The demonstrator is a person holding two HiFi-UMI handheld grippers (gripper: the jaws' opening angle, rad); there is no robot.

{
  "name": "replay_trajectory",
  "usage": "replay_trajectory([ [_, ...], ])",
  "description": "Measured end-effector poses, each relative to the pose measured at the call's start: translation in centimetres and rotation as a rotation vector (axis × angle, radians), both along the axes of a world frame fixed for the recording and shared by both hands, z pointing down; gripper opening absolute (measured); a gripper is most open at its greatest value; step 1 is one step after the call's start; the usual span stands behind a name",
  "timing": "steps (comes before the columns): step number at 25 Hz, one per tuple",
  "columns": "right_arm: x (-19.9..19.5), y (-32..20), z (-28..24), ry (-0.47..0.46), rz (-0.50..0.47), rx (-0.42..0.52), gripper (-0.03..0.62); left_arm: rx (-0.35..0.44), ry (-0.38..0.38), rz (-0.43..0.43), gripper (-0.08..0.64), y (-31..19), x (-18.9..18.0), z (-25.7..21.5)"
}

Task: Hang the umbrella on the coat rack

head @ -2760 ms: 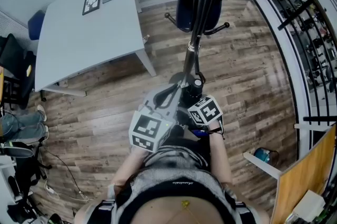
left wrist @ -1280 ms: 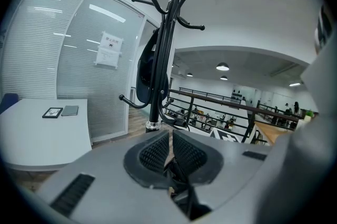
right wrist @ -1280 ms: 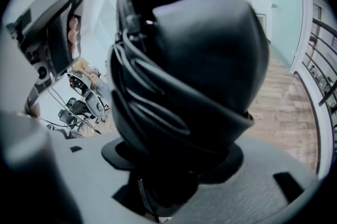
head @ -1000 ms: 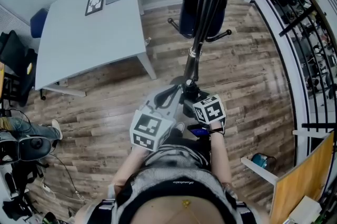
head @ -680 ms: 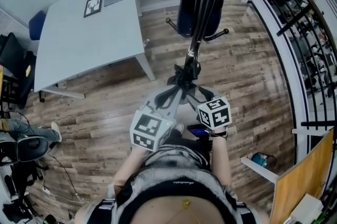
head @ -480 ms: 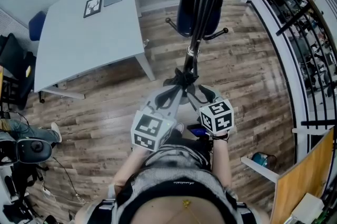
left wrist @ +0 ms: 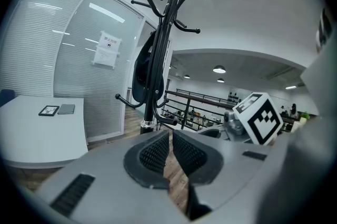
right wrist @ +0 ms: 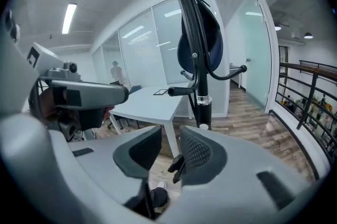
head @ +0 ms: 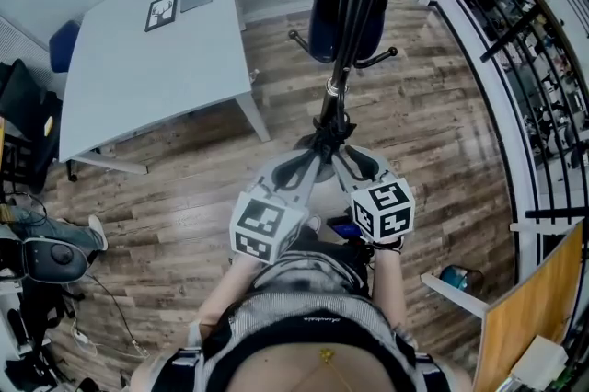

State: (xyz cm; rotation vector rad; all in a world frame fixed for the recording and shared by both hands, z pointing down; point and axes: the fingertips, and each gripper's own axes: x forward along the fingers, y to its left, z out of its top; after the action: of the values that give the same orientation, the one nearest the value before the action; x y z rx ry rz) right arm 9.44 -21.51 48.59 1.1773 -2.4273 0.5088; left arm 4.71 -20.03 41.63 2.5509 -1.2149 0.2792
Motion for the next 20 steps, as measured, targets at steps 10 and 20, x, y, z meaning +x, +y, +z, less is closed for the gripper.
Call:
replay_trajectory([
  [10, 0.4, 0.0, -2.0, 0.033, 0.011, 0.104, 0.007, -0.006, 0.003, 0.010, 0.021, 0.0, 0.4, 0.2],
  [20, -0.4, 0.2, -4.7, 0.004, 0.003, 0.194, -0.006, 0.002, -0.003, 0.024, 0.020, -0.4, 0.3, 0.5],
])
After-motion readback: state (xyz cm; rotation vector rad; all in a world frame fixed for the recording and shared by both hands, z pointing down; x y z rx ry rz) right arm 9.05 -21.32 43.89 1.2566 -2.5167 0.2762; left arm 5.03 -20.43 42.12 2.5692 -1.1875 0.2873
